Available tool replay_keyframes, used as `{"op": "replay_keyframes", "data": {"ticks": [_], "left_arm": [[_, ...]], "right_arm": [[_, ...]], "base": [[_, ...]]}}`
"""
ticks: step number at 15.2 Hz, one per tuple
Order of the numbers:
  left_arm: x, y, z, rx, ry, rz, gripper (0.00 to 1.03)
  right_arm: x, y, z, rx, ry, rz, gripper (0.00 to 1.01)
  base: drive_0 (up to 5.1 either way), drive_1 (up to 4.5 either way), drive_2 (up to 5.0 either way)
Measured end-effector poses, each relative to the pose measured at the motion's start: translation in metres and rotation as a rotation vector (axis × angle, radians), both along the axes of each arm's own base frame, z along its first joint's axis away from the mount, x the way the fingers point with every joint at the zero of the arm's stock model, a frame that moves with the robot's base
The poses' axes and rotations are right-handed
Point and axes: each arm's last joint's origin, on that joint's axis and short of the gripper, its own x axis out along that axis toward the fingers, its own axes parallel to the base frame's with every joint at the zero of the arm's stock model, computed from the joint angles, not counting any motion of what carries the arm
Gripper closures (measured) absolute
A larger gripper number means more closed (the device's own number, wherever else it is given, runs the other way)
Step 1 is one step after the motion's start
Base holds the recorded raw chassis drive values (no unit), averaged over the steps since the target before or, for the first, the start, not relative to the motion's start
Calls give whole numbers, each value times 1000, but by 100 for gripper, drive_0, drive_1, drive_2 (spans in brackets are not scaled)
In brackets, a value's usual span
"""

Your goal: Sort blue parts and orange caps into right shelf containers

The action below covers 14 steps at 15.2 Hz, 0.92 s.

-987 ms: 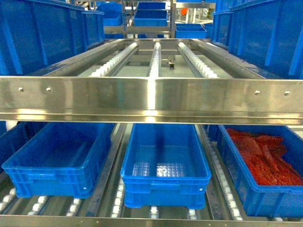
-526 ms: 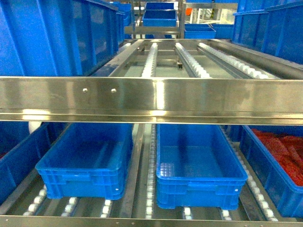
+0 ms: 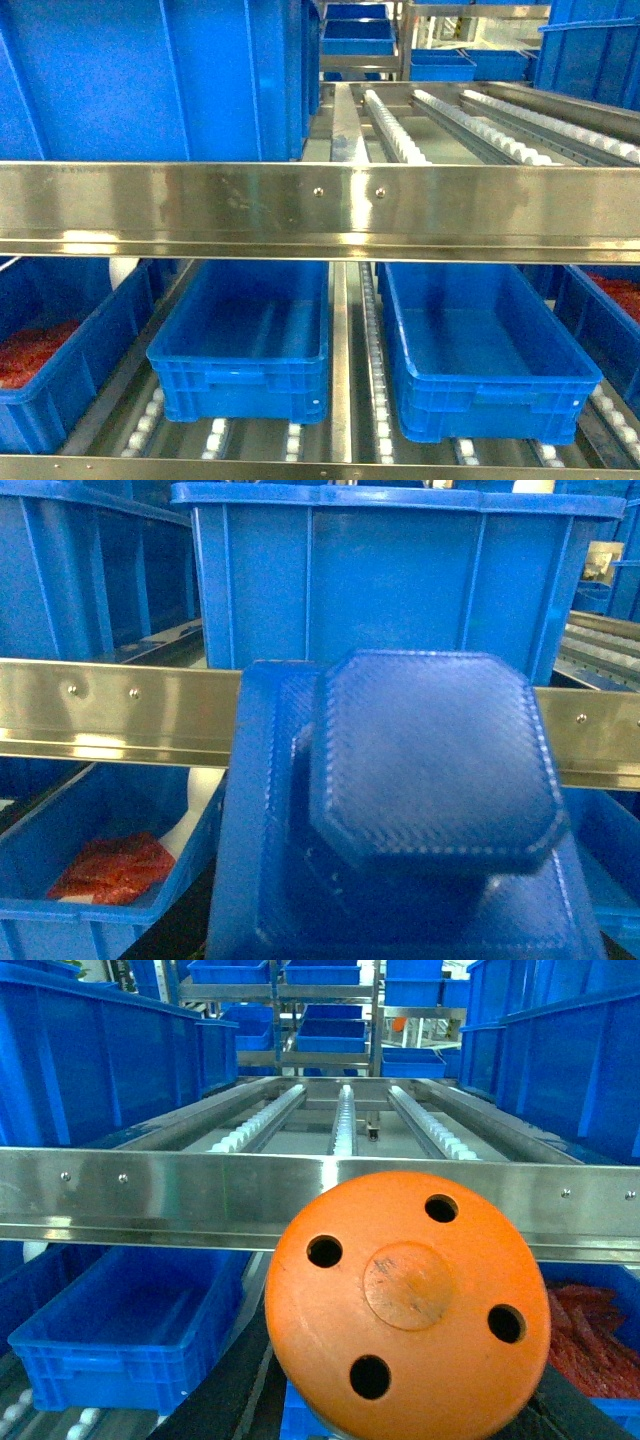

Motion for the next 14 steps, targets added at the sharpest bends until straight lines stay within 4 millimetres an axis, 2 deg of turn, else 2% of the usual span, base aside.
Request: {"op": "replay_keyframes", "data": {"ticks": [14], "left_arm": [[0, 0, 0, 0, 2, -5, 60]], "right_arm": [[0, 0, 0, 0, -2, 0, 59]], "base": [[0, 0, 0]]}}
